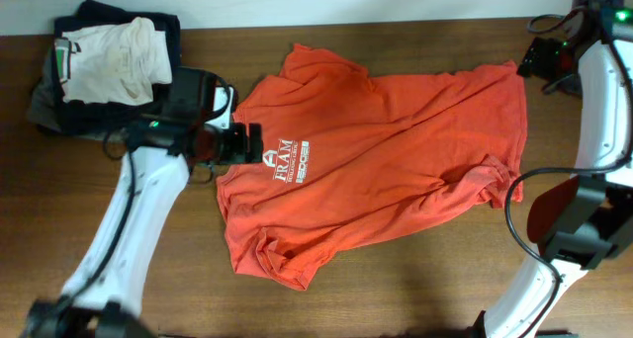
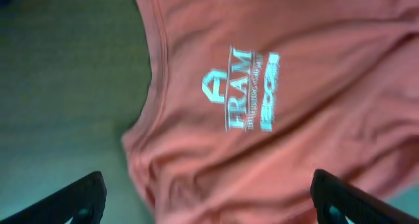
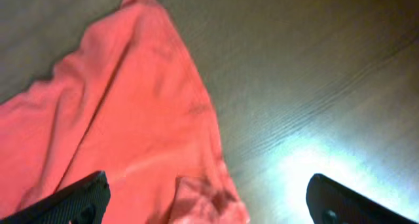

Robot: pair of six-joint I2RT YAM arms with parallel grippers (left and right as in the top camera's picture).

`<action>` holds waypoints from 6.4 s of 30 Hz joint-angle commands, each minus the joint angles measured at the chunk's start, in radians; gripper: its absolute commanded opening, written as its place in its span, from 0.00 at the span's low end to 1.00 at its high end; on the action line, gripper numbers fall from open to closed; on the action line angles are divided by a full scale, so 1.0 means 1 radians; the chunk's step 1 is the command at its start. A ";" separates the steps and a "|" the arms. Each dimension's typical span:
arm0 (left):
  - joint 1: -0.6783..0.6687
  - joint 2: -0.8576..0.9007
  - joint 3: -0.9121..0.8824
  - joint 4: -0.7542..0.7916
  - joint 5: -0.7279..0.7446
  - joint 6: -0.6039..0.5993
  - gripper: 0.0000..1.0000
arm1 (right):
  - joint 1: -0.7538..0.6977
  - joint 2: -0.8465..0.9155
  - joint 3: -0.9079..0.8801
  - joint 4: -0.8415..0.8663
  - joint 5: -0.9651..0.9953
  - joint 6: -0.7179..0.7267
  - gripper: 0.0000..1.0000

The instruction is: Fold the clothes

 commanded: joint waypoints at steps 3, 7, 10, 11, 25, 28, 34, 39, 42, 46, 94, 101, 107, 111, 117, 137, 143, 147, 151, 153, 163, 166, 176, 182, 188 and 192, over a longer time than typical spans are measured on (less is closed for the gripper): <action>0.000 -0.109 0.021 -0.148 -0.004 -0.018 0.99 | 0.000 -0.125 0.050 -0.150 -0.074 0.069 0.99; 0.000 -0.146 0.021 -0.228 -0.005 -0.034 0.99 | 0.000 -0.202 0.049 -0.341 -0.135 0.095 0.99; 0.000 -0.174 0.020 -0.311 -0.006 -0.040 0.99 | 0.003 -0.286 -0.010 -0.341 -0.249 0.056 0.99; 0.000 -0.180 0.020 -0.360 -0.008 -0.040 0.99 | 0.012 -0.335 -0.061 -0.341 -0.255 0.057 0.99; -0.242 -0.181 -0.511 0.026 0.108 -0.428 0.99 | 0.073 -0.536 -0.599 -0.161 -0.240 0.057 0.99; -0.260 -0.174 -0.573 0.098 0.050 -0.501 0.98 | 0.073 -0.536 -0.599 -0.161 -0.240 0.057 0.99; -0.260 -0.086 -0.603 0.128 0.011 -0.517 0.89 | 0.073 -0.536 -0.599 -0.156 -0.240 0.057 0.99; -0.259 -0.035 -0.603 0.150 0.011 -0.506 0.48 | 0.073 -0.534 -0.600 -0.155 -0.230 0.057 0.99; -0.259 -0.035 -0.602 0.150 0.003 -0.505 0.05 | 0.073 -0.534 -0.645 -0.154 -0.203 0.062 0.99; -0.259 -0.035 -0.602 0.157 0.003 -0.504 0.05 | 0.073 -0.533 -0.830 -0.022 -0.214 0.064 0.99; -0.235 0.069 -0.436 0.916 -0.505 -0.391 0.01 | 0.020 -0.263 -0.858 0.526 -0.126 0.139 0.04; -0.131 0.253 -0.436 1.152 -0.505 -0.390 0.86 | 0.021 -0.248 -0.859 0.652 -0.122 0.135 0.99; -0.113 0.126 -0.370 0.790 -0.200 -0.304 0.82 | 0.014 -0.237 -0.845 0.481 -0.130 0.109 0.90; -0.113 0.197 -0.371 0.663 -0.066 -0.284 0.06 | 0.015 -0.136 -0.863 0.513 -0.231 0.109 0.04; 0.003 0.391 -0.371 0.590 -0.069 -0.280 0.01 | 0.033 -0.009 -0.863 0.503 -0.141 0.163 0.04; 0.111 -0.307 -0.372 0.068 0.013 -0.301 0.28 | 0.036 -0.491 -0.863 0.222 -0.415 -0.002 0.52; 0.047 0.086 -0.372 0.192 0.016 -0.282 0.05 | 0.158 -0.324 -0.888 0.311 -0.415 0.001 0.05; 0.048 0.234 -0.372 0.254 0.016 -0.282 0.04 | 0.171 -0.185 -0.922 0.356 -0.357 0.058 0.04; 0.048 0.302 -0.372 0.263 0.014 -0.282 0.04 | 0.171 -0.087 -0.927 0.399 -0.352 0.065 0.04; 0.048 0.332 -0.373 0.269 0.008 -0.282 0.04 | 0.171 -0.084 -0.966 0.451 -0.351 0.068 0.04; 0.023 0.311 -0.374 -0.110 0.013 -0.356 0.01 | 0.169 -0.206 -1.038 0.197 -0.113 0.253 0.04; -0.047 0.068 -0.374 -0.178 0.012 -0.376 0.01 | 0.160 -0.387 -1.007 0.050 -0.022 0.300 0.04; -0.048 -0.013 -0.048 0.487 -0.135 0.105 0.99 | 0.158 -0.456 -0.629 -0.019 -0.244 0.030 0.99; 0.013 0.445 0.126 0.642 -0.179 0.200 0.99 | 0.158 -0.451 -0.636 -0.018 -0.258 0.002 0.99; 0.036 0.716 0.292 0.552 -0.124 0.230 0.94 | 0.158 -0.382 -0.642 0.001 -0.256 -0.027 0.99; 0.035 0.761 0.291 0.510 -0.047 0.230 0.75 | 0.158 -0.362 -0.642 0.032 -0.255 -0.027 0.99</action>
